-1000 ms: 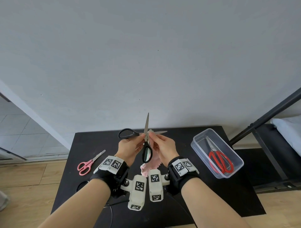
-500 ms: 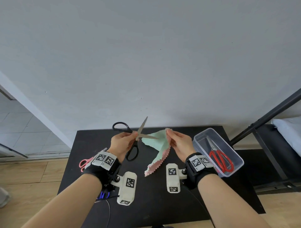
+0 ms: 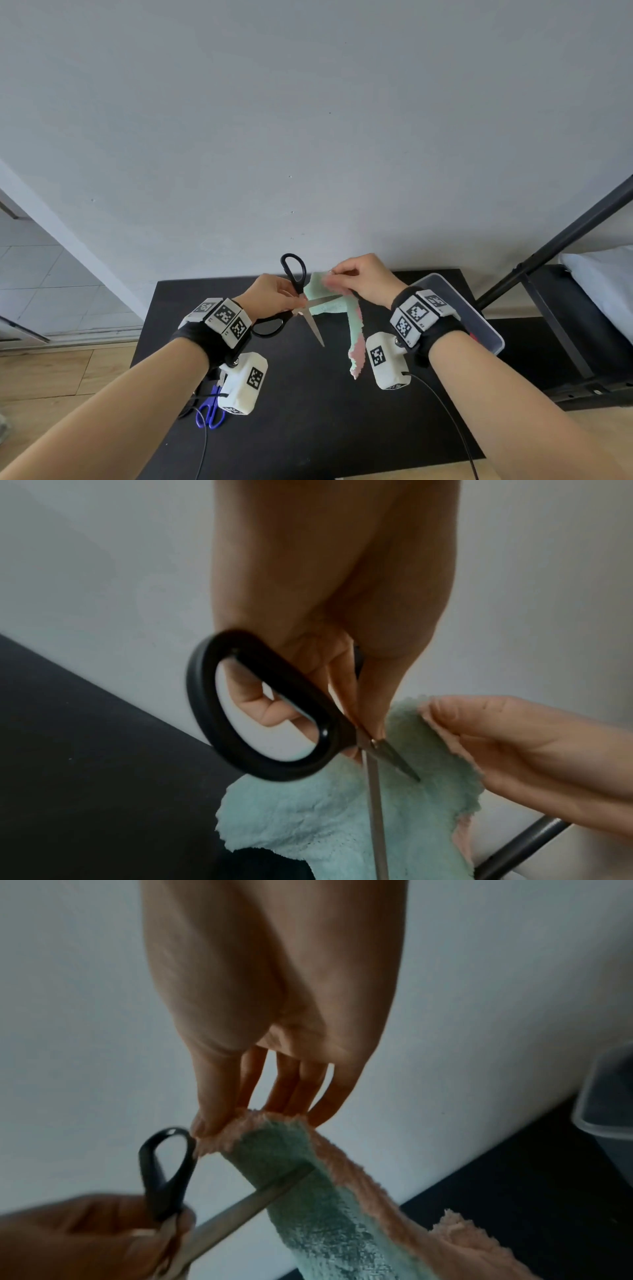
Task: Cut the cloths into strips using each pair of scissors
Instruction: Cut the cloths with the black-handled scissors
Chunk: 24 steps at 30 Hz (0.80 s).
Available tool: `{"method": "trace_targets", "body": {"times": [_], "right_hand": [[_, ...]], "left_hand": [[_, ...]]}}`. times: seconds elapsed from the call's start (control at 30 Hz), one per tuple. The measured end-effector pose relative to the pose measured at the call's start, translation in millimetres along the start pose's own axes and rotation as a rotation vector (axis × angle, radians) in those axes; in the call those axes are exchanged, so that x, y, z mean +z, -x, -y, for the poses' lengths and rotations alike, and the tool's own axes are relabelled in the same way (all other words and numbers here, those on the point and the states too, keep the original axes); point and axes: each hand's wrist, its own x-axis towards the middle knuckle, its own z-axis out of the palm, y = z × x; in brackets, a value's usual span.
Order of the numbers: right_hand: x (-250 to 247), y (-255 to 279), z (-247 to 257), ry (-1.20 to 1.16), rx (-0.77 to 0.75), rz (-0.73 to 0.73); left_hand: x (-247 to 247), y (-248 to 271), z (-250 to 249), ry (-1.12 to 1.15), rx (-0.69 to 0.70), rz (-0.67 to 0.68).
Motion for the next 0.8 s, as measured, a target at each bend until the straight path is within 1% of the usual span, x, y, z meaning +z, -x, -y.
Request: {"method": "trace_targets", "body": {"times": [0.1,0.17,0.27,0.43,0.53,0.67,0.8], "right_hand": [[11,-2,3,0.113,0.000,0.104],[19,-2,4,0.125,0.014,0.147],[26,-3,4,0.112,0.045,0.160],[32,-6,8,0.172,0.061,0.168],[35,-6,7,0.241,0.067,0.207],[32,-5,8,0.318,0.068,0.293],[25,-3,7,0.344,0.059,0.318]], "left_hand": [[1,0,-2,-0.055,0.040,0.016],[1,0,-2,-0.087,0.075,0.036],[-1,-1,0,-0.100,0.109,0.032],[-2,0,5,-0.054,0.122,-0.005],[-4,2,5,-0.030,0.124,0.026],[-10,3,8,-0.061,0.112,0.076],[-13,3,9,-0.061,0.106,0.108]]}}
